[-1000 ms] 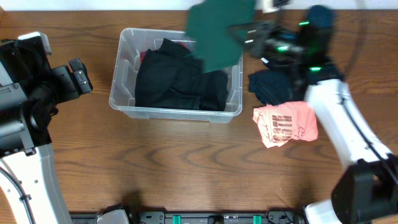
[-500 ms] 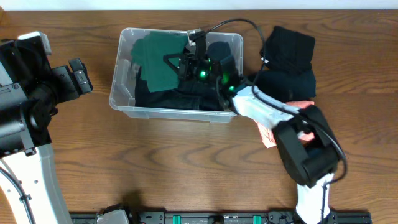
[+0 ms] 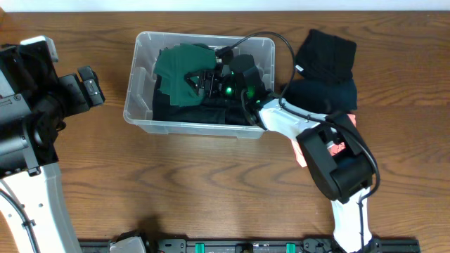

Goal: Pack container
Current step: 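Carry the green cloth with the right gripper and drop it into the bin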

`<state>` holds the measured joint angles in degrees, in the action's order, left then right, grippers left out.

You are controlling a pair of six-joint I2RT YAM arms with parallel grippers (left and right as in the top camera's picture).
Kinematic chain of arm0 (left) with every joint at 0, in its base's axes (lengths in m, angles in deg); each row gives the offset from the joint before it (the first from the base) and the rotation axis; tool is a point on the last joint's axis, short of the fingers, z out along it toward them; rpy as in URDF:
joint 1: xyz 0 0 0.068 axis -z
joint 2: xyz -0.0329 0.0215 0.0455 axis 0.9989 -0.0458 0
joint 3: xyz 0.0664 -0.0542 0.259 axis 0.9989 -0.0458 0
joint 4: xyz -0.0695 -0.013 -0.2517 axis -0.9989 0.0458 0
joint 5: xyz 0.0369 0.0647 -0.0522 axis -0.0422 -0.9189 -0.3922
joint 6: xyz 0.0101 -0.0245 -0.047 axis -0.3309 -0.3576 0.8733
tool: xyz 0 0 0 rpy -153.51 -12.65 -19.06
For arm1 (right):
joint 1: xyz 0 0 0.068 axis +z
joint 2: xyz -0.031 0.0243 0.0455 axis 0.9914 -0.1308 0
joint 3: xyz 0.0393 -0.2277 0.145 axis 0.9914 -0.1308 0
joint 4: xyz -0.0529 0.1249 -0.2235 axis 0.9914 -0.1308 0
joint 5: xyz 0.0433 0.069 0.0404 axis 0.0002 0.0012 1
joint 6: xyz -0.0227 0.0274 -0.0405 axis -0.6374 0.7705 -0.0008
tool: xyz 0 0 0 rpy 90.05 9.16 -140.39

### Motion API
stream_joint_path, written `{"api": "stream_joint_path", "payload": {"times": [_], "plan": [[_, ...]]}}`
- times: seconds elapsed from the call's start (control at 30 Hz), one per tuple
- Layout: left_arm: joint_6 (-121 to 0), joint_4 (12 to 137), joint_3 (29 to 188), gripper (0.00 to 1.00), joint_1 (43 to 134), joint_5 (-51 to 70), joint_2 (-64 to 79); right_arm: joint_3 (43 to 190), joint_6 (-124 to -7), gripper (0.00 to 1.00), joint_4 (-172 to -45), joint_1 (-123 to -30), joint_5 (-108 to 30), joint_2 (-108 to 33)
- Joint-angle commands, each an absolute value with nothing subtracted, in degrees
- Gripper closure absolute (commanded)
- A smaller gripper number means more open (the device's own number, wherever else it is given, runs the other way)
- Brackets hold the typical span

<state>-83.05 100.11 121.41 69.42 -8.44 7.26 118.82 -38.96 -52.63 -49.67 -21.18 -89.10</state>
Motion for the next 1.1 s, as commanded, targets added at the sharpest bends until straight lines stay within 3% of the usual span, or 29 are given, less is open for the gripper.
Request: {"api": "stream_joint_path", "payload": {"times": [0.0, 0.23, 0.47, 0.63, 0.9, 1.07], "plan": [[-82.2, 100.1, 121.6, 0.02, 69.1, -8.9, 7.1, 119.0, -40.9, 0.01, -56.0, -51.8, -18.6, -81.9], [-82.2, 100.1, 121.6, 0.02, 69.1, -8.9, 7.1, 119.0, -51.9, 0.01, -77.6, -59.5, -23.9, -65.5], [-82.2, 100.1, 121.6, 0.02, 69.1, -8.9, 7.1, 119.0, -56.9, 0.03, -89.6, -78.4, -23.7, -55.1], [-82.2, 100.1, 121.6, 0.02, 69.1, -8.9, 7.1, 118.9, -61.0, 0.11, -98.4, -92.0, -22.9, -57.8], [-82.2, 100.1, 121.6, 0.02, 69.1, -8.9, 7.1, 118.9, -76.1, 0.03, -118.6, -101.9, -19.3, -66.9], [-82.2, 100.1, 121.6, 0.02, 69.1, -8.9, 7.1, 118.9, -78.3, 0.02, -121.0, -104.3, -18.6, -71.0]]}}
